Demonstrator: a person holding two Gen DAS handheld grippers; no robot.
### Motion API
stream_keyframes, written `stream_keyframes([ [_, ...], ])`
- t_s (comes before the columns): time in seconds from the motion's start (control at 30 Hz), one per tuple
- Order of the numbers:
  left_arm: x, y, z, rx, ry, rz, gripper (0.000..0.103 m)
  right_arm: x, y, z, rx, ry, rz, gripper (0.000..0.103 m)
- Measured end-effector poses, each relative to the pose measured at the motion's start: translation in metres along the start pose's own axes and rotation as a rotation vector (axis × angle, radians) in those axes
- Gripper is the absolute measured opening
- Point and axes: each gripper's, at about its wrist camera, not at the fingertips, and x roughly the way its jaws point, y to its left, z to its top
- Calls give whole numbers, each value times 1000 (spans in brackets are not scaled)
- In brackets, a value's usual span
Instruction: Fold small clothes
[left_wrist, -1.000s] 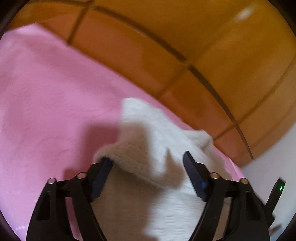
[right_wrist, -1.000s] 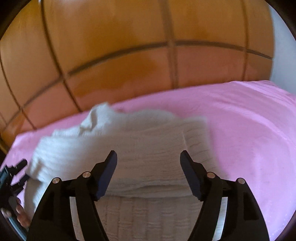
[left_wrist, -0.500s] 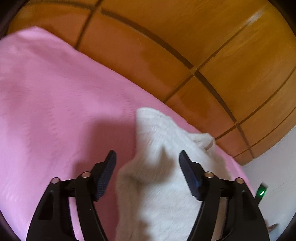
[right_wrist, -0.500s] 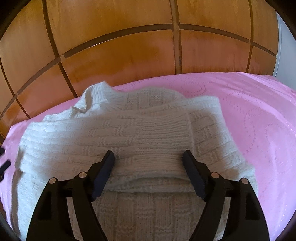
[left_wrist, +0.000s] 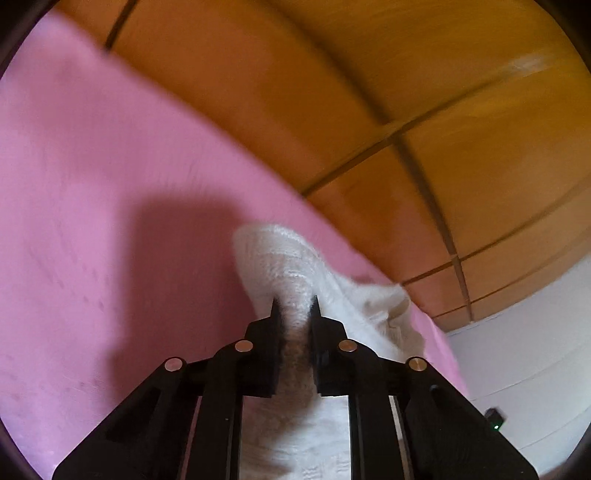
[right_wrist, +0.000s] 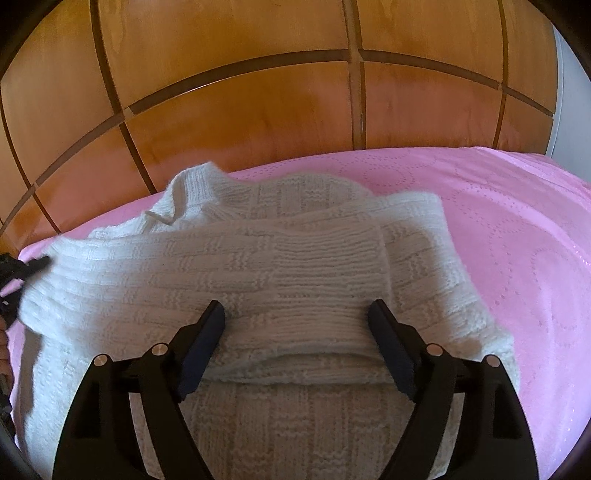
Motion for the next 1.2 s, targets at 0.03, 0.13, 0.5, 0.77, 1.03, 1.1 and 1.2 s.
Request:
stream_keyframes([
  [0.03, 1, -8, -4, 62, -12, 67, 12, 1, 3, 0, -12, 4, -8, 82],
  [0.13, 26, -23, -22, 271, 12, 315, 12, 4, 10, 0, -44, 9, -39, 83],
  [0.5, -6, -61, -51, 405, -88, 476, 51, 5, 8, 0, -40, 7, -38, 84],
  [0.77, -32, -99, -97, 510, -117, 413, 65, 4, 6, 1, -39, 7, -37, 84],
  [1.03, -26, -111, -110, 564, -106, 406, 65, 5, 6, 0, -41, 8, -37, 84],
  [1.1, -25, -110, -110, 562, -99, 406, 65, 5, 6, 0, -40, 8, -36, 85],
  [1.2, -16, -102, -108, 555, -73, 417, 65, 5, 7, -1, -40, 8, -36, 85],
])
